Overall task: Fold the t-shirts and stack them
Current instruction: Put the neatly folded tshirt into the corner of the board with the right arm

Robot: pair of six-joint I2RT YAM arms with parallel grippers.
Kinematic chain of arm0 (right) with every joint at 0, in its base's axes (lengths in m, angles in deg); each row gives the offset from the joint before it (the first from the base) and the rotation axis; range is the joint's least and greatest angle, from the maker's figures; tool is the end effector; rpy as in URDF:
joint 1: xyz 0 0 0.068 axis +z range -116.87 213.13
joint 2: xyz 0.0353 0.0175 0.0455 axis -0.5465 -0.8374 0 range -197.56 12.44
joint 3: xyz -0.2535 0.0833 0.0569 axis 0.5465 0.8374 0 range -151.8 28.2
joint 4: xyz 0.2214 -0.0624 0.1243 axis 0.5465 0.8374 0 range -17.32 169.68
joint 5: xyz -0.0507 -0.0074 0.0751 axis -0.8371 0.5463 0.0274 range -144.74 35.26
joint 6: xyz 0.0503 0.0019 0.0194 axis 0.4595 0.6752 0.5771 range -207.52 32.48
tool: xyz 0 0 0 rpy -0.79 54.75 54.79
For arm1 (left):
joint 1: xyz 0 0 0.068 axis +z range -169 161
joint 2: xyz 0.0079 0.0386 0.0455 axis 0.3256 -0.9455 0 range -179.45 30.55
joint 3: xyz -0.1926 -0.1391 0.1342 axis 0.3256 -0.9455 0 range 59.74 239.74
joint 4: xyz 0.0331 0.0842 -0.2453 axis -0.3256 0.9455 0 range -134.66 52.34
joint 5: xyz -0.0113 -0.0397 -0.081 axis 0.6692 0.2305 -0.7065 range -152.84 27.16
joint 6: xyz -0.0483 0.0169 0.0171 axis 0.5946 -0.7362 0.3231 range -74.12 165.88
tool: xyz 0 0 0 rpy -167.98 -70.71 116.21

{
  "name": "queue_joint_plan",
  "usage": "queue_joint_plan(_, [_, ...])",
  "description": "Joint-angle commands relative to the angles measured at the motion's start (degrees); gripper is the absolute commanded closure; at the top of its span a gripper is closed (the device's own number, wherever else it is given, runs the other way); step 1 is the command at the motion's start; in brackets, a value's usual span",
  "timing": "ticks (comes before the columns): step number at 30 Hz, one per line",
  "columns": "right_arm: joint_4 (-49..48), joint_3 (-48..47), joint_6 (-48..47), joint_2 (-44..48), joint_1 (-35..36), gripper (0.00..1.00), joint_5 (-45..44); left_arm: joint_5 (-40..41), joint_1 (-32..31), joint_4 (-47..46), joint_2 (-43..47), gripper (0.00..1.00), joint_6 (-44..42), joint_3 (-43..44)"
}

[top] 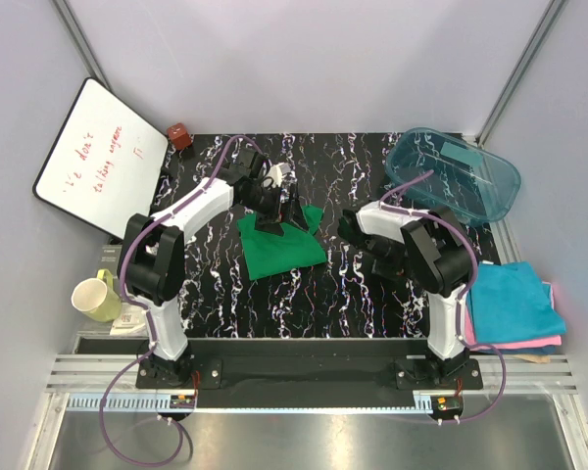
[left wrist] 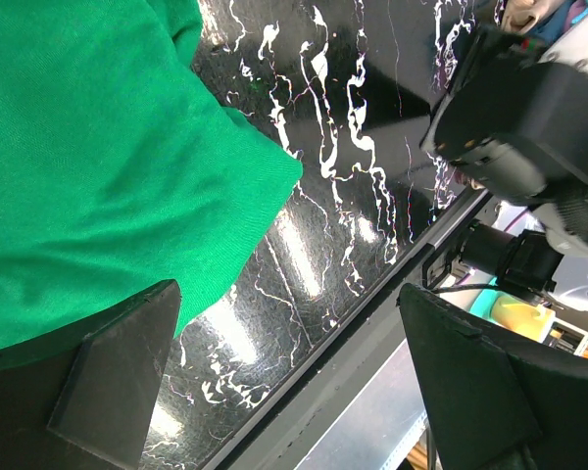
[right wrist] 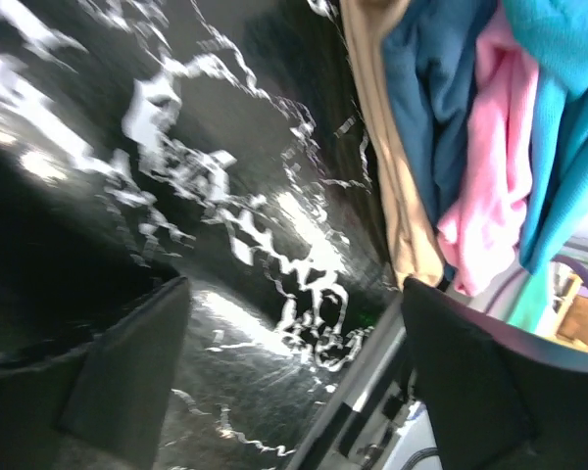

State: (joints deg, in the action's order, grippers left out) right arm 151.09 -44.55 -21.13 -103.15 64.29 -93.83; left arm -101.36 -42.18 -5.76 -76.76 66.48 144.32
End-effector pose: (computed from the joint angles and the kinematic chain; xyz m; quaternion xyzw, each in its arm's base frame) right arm 0.2698 0.1369 0.1421 0.1887 0.8922 -0.4033 0.0750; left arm 0.3555 -0.1762 0.2366 0.1014 0.9132 -0.3830 0.0955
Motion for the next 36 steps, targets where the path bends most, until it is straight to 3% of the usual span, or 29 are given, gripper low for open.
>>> queue_joint_plan(1, [14.84,-3.98,1.37,-1.04,-1.71,0.00,-5.38,-1.56,-0.11,-1.89,2.72,0.01,-0.12,-0.81])
queue_joint_plan(8, [15.02,-1.52,2.16,1.94,-8.74,0.00,-4.86,-1.47,-0.11,-1.54,2.37,0.01,-0.39,-0.11])
queue_joint_plan(19, [13.27,-8.37,-0.90,20.39,-13.04,0.00,-7.41,-1.64,-0.11,-0.93,0.87,0.01,-0.56,1.12])
queue_joint_plan(26, [0.17,-4.25,-13.02,31.29,-20.07,0.00,3.66,-0.85,-0.11,-0.40,1.13,0.01,-1.09,1.20])
queue_joint_plan(32, [-6.59,2.24,-20.93,33.58,-25.00,0.00,13.41,-0.33,-0.11,0.30,1.13,0.01,-1.35,1.73])
queue_joint_plan(36, [-9.77,6.21,-22.97,34.12,-32.80,0.00,20.45,-0.15,-0.11,0.83,1.05,0.01,-1.61,2.17])
